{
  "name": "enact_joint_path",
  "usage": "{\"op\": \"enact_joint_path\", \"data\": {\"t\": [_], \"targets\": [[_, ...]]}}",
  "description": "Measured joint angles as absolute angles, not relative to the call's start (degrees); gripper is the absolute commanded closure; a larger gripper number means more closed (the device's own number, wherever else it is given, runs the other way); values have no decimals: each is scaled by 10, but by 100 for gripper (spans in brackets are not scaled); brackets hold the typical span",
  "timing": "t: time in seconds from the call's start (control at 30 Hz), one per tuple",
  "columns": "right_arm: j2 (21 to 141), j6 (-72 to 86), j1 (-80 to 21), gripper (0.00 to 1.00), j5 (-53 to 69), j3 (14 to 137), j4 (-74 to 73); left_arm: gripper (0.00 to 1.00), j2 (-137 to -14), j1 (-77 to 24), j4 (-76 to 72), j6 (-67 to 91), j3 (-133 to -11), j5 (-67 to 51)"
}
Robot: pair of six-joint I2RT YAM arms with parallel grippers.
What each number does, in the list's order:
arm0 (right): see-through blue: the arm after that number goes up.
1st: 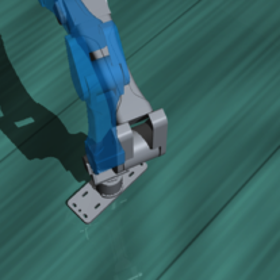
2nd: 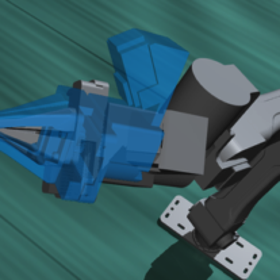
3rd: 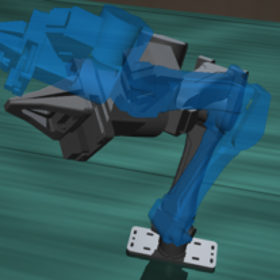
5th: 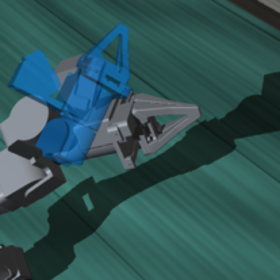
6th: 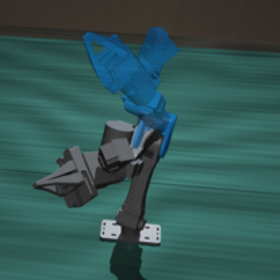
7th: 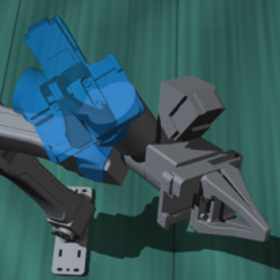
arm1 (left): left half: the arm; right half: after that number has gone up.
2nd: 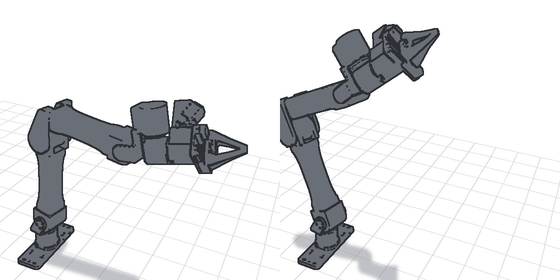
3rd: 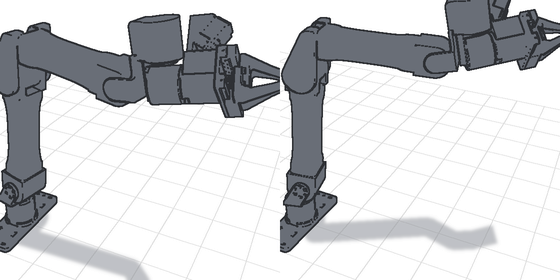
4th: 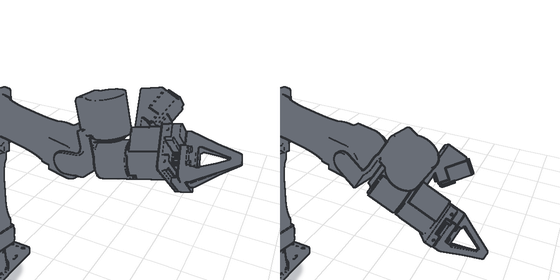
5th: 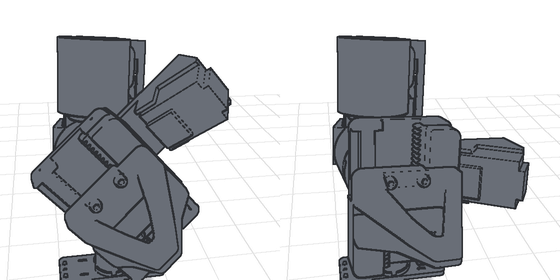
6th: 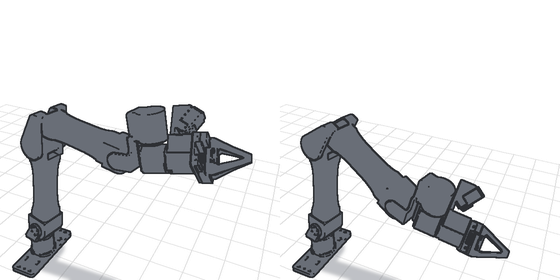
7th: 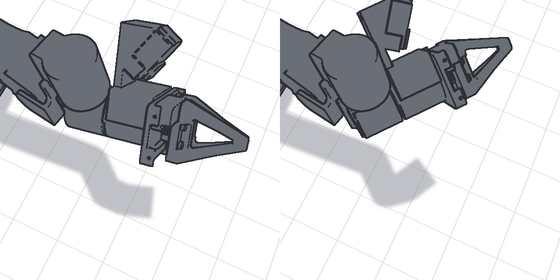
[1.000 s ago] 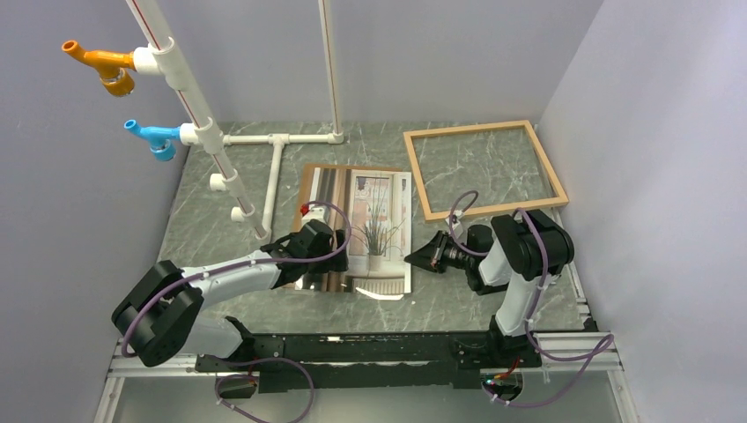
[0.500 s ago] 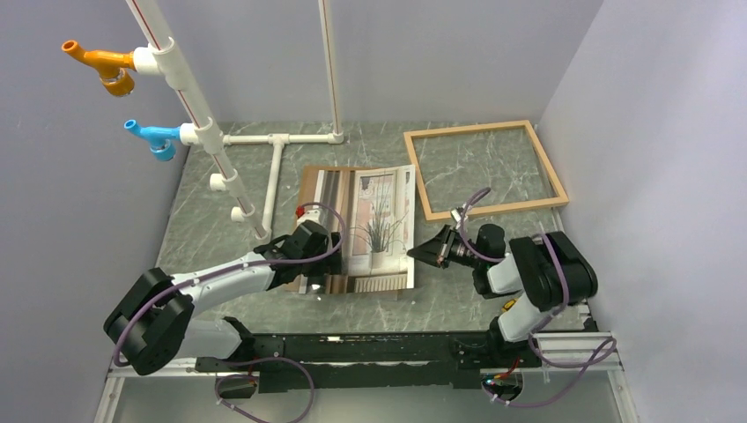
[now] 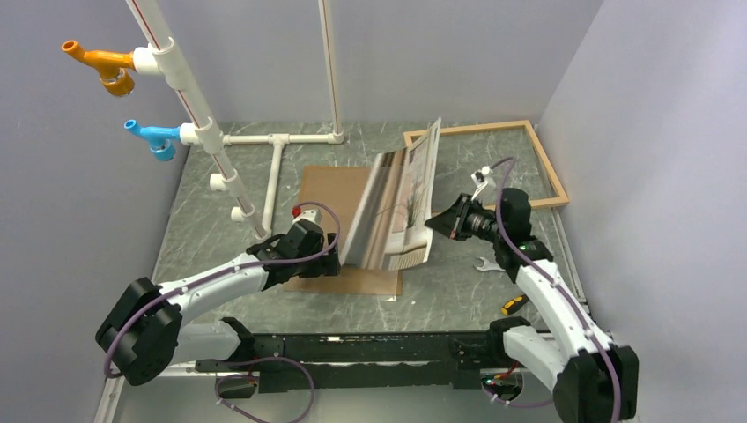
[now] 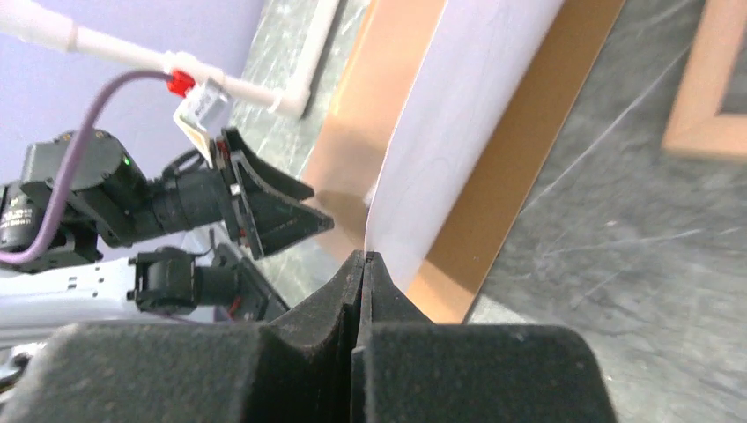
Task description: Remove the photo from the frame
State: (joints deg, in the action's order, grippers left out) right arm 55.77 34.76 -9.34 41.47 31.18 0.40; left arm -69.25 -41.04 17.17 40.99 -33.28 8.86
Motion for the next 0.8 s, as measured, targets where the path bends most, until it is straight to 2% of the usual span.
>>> {"op": "enact_joint_path", "data": {"t": [0.2,0.37,0.8], "targets": [[491,289,-117,100,323,436,-163,1,-677,-410,186,402,-352,72],[493,270,-152,100,272,514,-251,1,-658,-410,188,399,-357,63],[566,277,-266,100,230,637,-269,1,-588,-410,222,399,-362,57]]}}
